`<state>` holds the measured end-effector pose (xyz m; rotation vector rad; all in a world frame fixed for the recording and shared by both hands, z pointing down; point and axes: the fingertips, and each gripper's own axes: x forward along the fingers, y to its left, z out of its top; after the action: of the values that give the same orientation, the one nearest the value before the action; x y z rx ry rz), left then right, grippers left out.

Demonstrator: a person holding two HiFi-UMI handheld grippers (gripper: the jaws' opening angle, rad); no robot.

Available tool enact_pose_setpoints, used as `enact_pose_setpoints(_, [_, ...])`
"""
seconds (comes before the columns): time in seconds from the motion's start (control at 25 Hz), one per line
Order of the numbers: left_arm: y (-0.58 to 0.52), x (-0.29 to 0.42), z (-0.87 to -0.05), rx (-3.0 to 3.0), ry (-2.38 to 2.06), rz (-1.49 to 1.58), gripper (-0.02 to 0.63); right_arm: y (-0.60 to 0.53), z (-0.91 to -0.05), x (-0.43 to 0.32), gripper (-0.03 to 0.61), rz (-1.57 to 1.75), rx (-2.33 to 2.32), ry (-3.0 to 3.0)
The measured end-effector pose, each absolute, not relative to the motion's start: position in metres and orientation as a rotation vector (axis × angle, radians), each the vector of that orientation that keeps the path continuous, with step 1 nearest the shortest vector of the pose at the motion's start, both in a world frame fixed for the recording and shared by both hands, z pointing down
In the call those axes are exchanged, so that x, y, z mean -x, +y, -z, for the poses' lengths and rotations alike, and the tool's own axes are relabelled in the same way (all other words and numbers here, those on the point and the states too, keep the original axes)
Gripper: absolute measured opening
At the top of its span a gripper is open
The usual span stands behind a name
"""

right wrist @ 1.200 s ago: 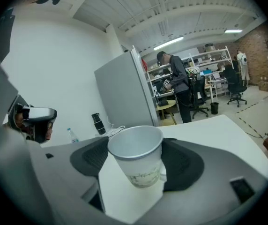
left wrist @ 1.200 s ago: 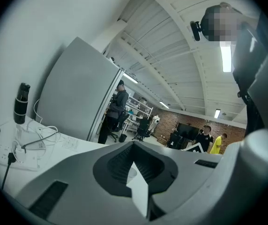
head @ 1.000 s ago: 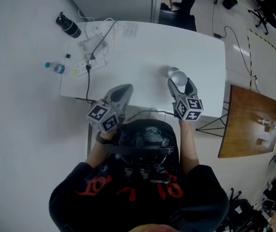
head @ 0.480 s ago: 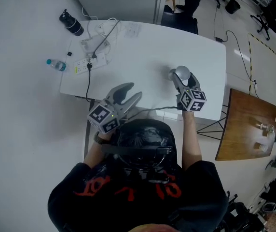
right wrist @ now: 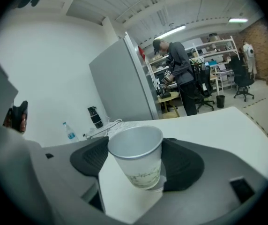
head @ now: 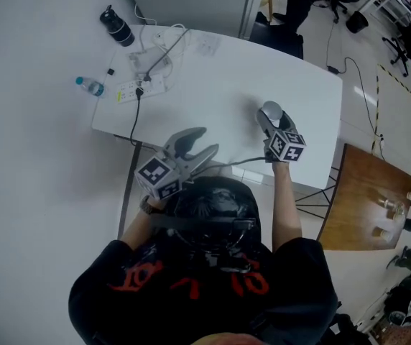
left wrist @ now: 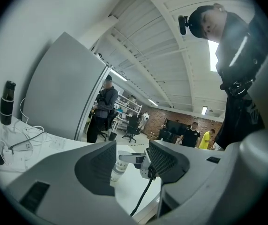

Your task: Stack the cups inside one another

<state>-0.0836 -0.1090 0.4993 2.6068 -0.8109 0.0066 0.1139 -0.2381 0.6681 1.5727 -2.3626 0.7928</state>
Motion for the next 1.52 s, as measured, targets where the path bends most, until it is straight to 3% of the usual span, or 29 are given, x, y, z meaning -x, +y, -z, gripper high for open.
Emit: enact_pose_setpoints(1.52, [-0.115, 0.078, -0.51, -2.545, -0.801, -0.028, 0.222, -0.214, -0.73, -0.133, 0.383, -0.689, -1.595, -2.116])
